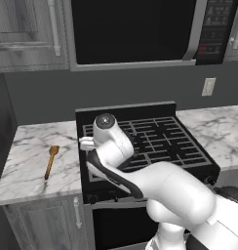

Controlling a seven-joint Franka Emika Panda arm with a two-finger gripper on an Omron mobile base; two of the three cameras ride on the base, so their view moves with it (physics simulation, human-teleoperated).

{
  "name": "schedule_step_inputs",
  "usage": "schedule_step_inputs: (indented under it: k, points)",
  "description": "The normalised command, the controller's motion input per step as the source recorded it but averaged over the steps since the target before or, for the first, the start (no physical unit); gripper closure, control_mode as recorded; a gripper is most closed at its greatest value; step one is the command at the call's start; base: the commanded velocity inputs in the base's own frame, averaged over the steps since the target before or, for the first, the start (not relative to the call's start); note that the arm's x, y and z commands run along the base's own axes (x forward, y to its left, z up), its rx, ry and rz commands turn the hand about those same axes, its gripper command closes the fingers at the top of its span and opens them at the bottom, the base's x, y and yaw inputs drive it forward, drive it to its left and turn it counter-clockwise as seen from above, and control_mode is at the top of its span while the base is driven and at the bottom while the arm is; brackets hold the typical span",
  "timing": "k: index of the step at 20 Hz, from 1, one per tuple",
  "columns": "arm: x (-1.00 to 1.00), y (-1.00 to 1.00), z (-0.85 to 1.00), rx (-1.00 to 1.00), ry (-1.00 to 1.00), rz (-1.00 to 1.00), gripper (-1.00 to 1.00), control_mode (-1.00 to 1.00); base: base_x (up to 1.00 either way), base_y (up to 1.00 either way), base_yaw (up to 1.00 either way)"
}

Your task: Put the squash and lemon wedge in the pot. Retrieve the spatula and lightly stir the vegetables in the pot.

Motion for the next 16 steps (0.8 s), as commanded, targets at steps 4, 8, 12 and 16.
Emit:
schedule_step_inputs:
  k: [4, 8, 12, 16]
  points:
    - [-0.08, 0.44, 0.0, 0.09, 0.0, 0.06, -1.0, -1.0, 0.0, 0.0, 0.0]
    - [-0.02, 0.49, 0.0, 0.07, 0.0, 0.09, -1.0, -1.0, 0.0, 0.0, 0.0]
    - [0.0, 0.51, 0.0, 0.07, 0.0, 0.09, -1.0, -1.0, 0.0, 0.0, 0.0]
    - [0.09, 0.56, -0.08, 0.02, 0.0, 0.07, -1.0, -1.0, 0.0, 0.0, 0.0]
